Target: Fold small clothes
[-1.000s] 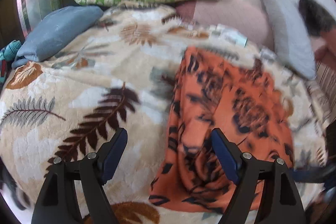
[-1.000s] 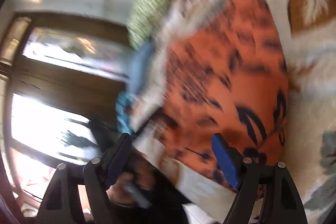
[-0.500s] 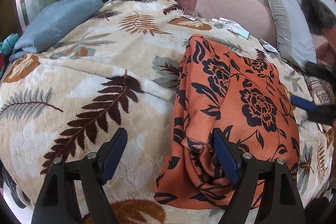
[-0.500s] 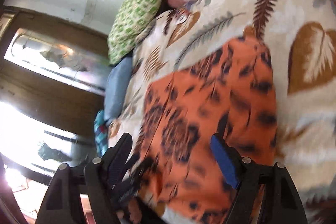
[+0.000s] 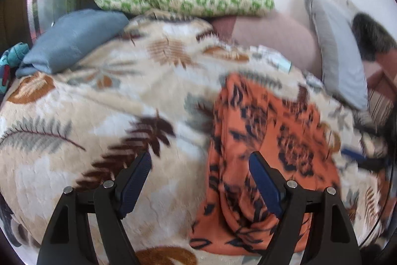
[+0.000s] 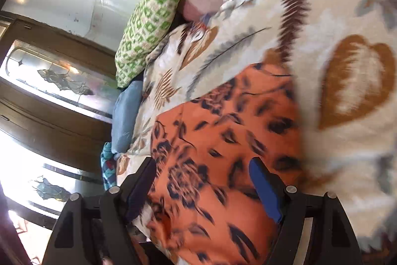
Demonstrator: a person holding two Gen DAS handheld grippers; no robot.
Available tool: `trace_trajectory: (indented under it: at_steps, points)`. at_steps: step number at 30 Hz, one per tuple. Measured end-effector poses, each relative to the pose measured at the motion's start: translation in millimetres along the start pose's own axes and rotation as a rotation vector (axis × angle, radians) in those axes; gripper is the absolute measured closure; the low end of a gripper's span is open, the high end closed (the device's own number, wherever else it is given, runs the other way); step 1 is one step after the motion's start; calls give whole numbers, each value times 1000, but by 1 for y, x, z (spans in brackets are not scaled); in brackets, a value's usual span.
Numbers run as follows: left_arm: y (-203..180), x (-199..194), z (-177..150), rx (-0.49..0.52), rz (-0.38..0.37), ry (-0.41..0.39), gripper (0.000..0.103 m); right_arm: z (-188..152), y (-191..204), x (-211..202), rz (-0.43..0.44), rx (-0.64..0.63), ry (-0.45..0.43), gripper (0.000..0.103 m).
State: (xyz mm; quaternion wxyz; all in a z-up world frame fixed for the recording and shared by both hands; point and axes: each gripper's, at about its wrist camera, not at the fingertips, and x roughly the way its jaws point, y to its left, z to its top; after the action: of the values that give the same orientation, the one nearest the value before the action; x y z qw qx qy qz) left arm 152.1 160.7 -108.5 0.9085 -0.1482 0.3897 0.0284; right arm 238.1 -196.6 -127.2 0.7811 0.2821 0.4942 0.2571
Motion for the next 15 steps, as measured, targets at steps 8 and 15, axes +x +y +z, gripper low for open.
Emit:
trace_trajectory:
  at_steps: [8,15]
  points:
    - [7,43,17,-67,-140,186,20,-35,-60,-8,-11,150,38,20]
    - [-7,75,5,-72,-230,340,20,-46,-55,30,53,149,107,20]
